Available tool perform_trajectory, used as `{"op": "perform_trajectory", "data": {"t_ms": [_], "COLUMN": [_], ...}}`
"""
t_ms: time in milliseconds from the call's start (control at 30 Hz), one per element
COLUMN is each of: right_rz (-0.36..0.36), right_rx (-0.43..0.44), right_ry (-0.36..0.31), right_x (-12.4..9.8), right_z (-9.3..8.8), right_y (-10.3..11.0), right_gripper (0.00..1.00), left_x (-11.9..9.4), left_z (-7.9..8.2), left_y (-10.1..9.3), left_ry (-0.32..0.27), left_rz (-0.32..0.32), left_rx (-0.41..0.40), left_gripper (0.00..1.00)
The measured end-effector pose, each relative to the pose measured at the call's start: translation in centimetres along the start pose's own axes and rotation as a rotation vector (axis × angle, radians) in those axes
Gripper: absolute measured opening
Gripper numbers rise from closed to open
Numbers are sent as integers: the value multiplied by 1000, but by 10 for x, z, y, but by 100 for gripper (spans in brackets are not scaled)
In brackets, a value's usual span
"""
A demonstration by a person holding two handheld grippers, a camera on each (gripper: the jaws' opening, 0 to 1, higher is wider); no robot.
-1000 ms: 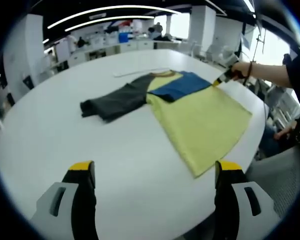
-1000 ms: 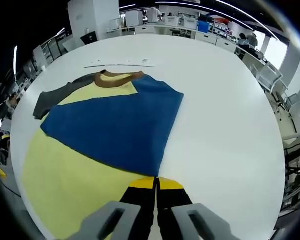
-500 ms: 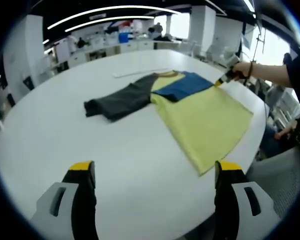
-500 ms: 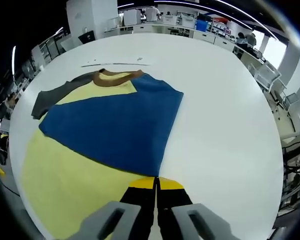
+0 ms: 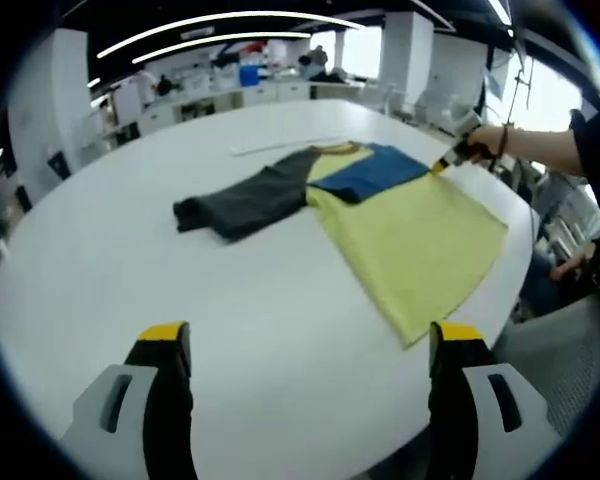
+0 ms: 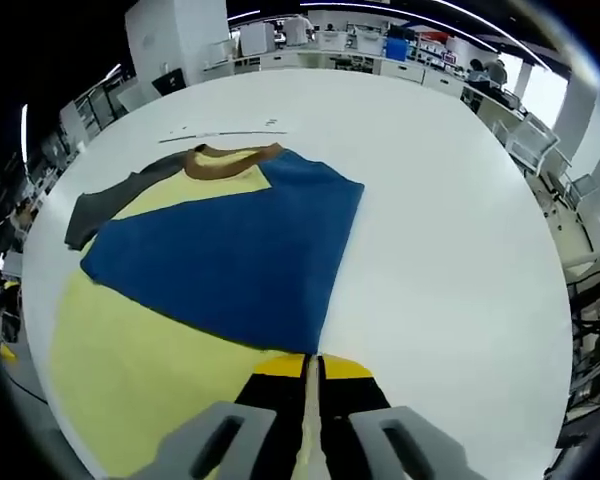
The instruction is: Fold the garment on the visible template until the final outline fits inside the template.
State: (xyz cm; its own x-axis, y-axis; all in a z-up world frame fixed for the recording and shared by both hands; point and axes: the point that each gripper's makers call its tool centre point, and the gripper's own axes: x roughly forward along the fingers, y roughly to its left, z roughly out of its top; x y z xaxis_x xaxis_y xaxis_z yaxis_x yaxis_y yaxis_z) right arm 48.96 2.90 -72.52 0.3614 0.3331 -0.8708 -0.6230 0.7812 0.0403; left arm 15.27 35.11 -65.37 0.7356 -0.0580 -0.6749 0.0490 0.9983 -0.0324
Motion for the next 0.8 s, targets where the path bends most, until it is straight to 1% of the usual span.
{"op": "perform_trajectory", "data": {"t_ms": [67, 133, 233, 300, 400, 433, 567, 700, 800], "right_rz": [-16, -12, 24, 50, 95, 108, 138, 148, 165], "right_rx": [-8, 3, 36, 54, 53, 39, -31, -87, -122], "right_ry": [-11, -21, -54, -78, -111, -121, -150, -178, -198], "right_x": [-2, -5, -10, -13, -23, -27, -37, -50, -60], "right_z": [1, 3, 9, 13, 20, 22, 28, 32, 34], "right_y": [-3, -2, 4, 9, 21, 26, 37, 45, 53], "right_gripper": [11, 17, 29, 38, 47, 50, 67, 75, 84], "left_x": [0, 0, -1, -1, -2, -2, -3, -2, -2], "left_z": [1, 1, 4, 5, 8, 9, 14, 19, 26], "left_y": [0, 0, 2, 4, 6, 8, 12, 21, 30], "left_ry": [4, 3, -3, -3, -7, -9, -17, -19, -32], "left_rz": [-1, 1, 3, 12, 16, 19, 25, 35, 44], "left_rx": [7, 10, 10, 13, 15, 18, 29, 46, 49], "left_gripper": [95, 95, 96, 96, 96, 96, 97, 96, 96]}}
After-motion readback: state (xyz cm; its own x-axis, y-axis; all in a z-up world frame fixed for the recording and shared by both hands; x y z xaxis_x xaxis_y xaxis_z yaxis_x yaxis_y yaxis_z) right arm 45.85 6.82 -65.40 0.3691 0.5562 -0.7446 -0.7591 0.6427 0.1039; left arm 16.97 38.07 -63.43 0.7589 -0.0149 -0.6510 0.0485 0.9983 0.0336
